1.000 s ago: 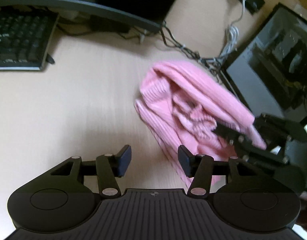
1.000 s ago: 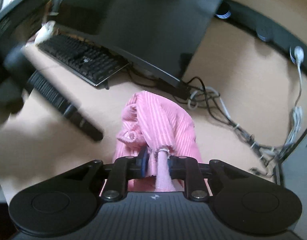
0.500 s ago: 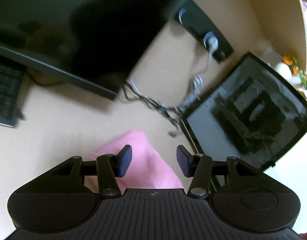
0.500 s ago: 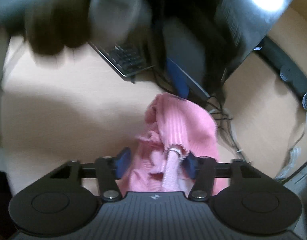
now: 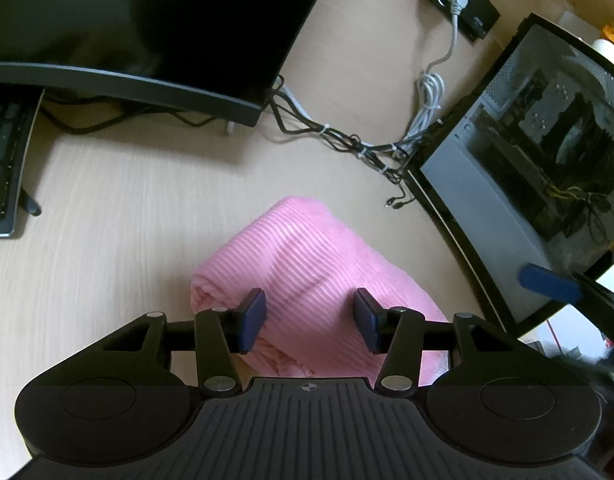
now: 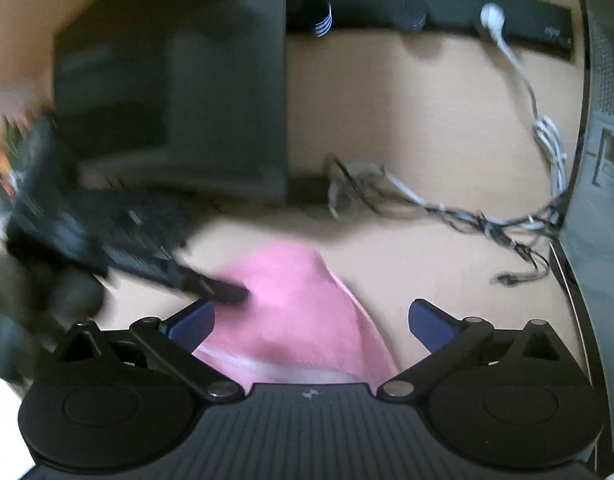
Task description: Fold clothes
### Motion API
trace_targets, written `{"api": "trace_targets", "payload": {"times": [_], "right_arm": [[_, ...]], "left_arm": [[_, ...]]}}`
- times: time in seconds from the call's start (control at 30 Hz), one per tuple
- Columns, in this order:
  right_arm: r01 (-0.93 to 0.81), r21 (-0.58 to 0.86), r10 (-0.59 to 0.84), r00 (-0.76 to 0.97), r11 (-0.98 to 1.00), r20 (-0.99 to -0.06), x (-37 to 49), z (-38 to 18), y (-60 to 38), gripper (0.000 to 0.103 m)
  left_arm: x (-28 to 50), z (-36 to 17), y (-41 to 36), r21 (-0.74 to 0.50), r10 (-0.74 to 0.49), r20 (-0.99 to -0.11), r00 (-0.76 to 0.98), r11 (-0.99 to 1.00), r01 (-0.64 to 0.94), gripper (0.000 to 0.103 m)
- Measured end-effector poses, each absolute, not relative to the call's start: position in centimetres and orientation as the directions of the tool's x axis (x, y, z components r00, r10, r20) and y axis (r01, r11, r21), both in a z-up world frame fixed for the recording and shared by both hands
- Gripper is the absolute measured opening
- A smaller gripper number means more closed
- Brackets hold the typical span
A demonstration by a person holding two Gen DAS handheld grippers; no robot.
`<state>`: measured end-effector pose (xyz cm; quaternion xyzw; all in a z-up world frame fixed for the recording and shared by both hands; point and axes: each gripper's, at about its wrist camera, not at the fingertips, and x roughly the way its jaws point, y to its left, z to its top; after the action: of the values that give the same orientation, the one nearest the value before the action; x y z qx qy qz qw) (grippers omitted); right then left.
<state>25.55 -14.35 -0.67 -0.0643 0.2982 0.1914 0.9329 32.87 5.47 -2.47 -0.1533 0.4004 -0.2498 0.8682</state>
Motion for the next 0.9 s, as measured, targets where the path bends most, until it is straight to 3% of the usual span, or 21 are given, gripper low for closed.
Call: {"api": "trace_targets", "payload": {"times": [0.1, 0.37, 0.6, 0.7, 0.8, 0.9], "right_arm": [[-0.409, -0.118, 0.250, 0.735, 0.905, -0.630, 25.6, -4.4, -12.6, 0.103], [-0.342, 0.002, 0.257, 0.703, 0.940, -0.663, 26.1, -5.5, -13.3, 0.103], [-0.397, -0.089, 0.243, 0.708, 0.914, -0.663, 24.5, -4.7, -12.3, 0.103], [-0.410, -0.119, 0.244, 0.726, 0.904, -0.643, 24.0, -3.6, -12.2, 0.103], [-0.385, -0.100, 0.268, 0.784, 0.917, -0.560, 23.2, -1.9, -12.9, 0.103], [-0.318, -0.123, 0.205, 0.814, 0.940, -0.543, 23.5, -2.0, -13.4, 0.103]], "left_arm": [[32.6, -2.4, 5.5, -0.458, -0.550, -0.625, 0.553, 0.833, 0.310, 0.054], [32.0, -2.7, 4.9, -0.416, -0.526, -0.654, 0.544, 0.850, 0.322, 0.057], [31.6, -2.8, 4.8, -0.399, -0.519, -0.656, 0.548, 0.855, 0.333, 0.057], [31.5, -2.8, 4.6, -0.392, -0.517, -0.655, 0.551, 0.856, 0.337, 0.058], [31.5, -2.7, 4.5, -0.388, -0.516, -0.655, 0.553, 0.857, 0.340, 0.059], [31.5, -2.7, 4.5, -0.388, -0.515, -0.654, 0.554, 0.857, 0.339, 0.059]]}}
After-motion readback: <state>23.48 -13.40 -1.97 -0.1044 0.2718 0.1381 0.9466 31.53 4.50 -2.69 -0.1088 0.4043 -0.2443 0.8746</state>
